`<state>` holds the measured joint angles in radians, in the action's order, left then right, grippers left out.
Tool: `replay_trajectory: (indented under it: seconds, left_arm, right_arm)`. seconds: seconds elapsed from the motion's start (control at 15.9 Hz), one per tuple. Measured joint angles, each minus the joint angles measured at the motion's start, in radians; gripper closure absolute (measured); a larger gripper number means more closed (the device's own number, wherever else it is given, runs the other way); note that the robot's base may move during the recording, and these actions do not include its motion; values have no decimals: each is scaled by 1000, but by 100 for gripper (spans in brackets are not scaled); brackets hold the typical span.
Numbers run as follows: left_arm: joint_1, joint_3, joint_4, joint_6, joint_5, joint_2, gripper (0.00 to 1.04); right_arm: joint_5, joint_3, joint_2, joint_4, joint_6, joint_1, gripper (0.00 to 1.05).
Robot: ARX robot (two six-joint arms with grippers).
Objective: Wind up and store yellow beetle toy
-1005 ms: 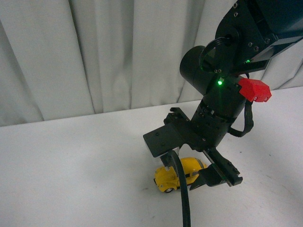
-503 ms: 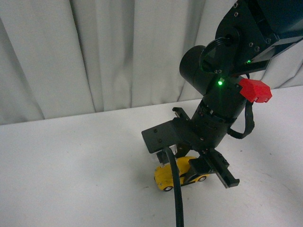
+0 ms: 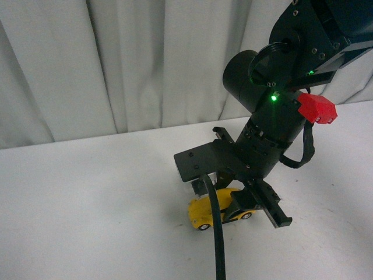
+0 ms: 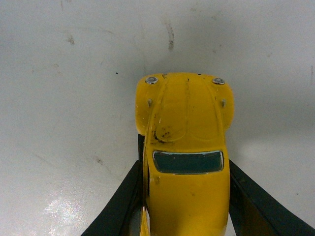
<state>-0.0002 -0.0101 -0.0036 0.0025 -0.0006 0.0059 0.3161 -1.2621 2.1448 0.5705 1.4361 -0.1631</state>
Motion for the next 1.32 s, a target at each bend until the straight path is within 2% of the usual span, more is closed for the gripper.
replay_trajectory:
  seconds: [0.69,1.32]
  left_arm:
    - [0,0,0,0,0,0,7]
    - [0,0,0,0,0,0,7]
  right_arm:
    - [62,89,-27,-79,148,95,64]
    - [107,129,-35,-68,272,285,64]
